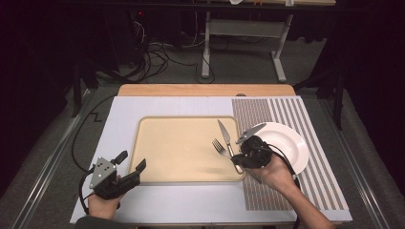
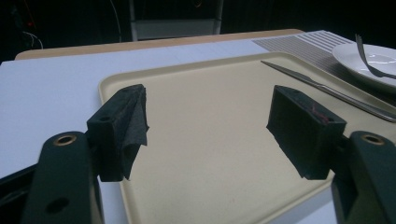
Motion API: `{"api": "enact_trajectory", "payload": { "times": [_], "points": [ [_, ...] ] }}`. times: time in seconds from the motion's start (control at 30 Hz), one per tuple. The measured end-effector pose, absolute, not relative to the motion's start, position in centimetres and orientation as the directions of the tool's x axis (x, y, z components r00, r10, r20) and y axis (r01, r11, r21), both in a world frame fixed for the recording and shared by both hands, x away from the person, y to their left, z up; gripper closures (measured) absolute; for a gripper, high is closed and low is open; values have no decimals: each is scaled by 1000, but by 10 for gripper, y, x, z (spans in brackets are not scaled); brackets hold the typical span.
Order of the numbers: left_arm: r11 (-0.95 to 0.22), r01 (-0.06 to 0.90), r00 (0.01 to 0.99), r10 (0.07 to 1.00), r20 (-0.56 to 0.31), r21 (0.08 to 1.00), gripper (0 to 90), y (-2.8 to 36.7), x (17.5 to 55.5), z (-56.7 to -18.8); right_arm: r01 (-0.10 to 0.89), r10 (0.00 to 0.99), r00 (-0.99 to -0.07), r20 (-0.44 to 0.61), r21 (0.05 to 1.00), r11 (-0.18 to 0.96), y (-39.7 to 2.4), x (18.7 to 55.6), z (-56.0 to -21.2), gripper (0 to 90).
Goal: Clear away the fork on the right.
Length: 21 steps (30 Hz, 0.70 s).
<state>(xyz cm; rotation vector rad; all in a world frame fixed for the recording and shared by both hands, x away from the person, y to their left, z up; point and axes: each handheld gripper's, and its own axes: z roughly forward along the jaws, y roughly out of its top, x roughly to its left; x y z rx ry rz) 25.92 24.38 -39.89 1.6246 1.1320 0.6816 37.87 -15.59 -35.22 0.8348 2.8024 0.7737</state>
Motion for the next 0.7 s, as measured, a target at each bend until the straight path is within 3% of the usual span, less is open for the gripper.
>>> {"api": "enact_trajectory", "payload": {
  "times": [0.7],
  "points": [
    [-67, 350, 399, 913, -84, 934, 294, 246, 262, -400, 527, 570, -819, 68, 486, 697, -131, 402, -359, 861]
  ]
}}
